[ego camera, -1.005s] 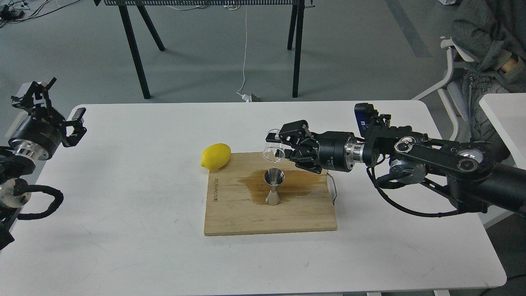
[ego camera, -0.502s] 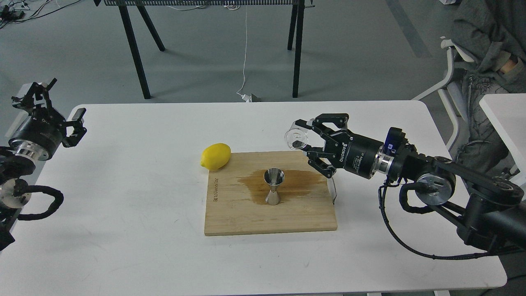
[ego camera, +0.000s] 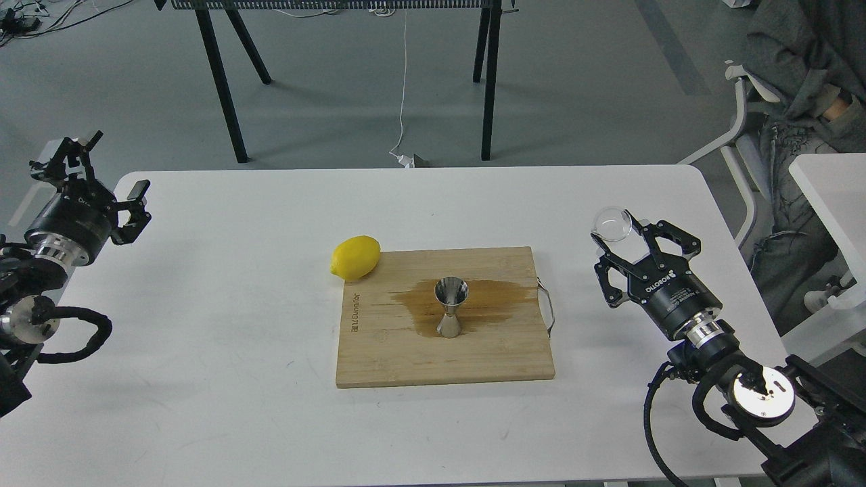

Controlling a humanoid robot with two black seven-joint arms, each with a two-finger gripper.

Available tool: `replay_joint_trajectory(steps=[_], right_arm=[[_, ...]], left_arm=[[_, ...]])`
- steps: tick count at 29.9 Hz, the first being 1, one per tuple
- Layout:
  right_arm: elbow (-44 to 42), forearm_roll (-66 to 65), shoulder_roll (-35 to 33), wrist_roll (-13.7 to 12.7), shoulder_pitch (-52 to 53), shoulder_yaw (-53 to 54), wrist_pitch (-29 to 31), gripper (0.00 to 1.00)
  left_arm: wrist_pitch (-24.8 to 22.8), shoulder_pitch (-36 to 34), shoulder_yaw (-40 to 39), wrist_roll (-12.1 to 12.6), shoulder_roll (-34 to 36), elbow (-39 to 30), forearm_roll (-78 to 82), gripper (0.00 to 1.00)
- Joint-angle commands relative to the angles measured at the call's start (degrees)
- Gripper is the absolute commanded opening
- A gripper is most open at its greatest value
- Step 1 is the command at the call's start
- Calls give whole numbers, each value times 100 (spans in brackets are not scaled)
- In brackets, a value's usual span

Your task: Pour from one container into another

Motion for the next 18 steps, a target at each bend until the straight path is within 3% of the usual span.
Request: replay_joint_trajectory(steps=[1, 10, 18], right_arm=[[-369, 277, 26, -4, -140, 7, 0, 44], [-1372, 805, 324, -83, -149, -46, 0, 44], [-1716, 805, 641, -171, -122, 7, 0, 46]], left_arm=[[0, 40, 0, 0, 0, 1, 0, 100], [0, 269, 0, 0, 0, 1, 9, 100], [0, 269, 0, 0, 0, -17, 9, 100]])
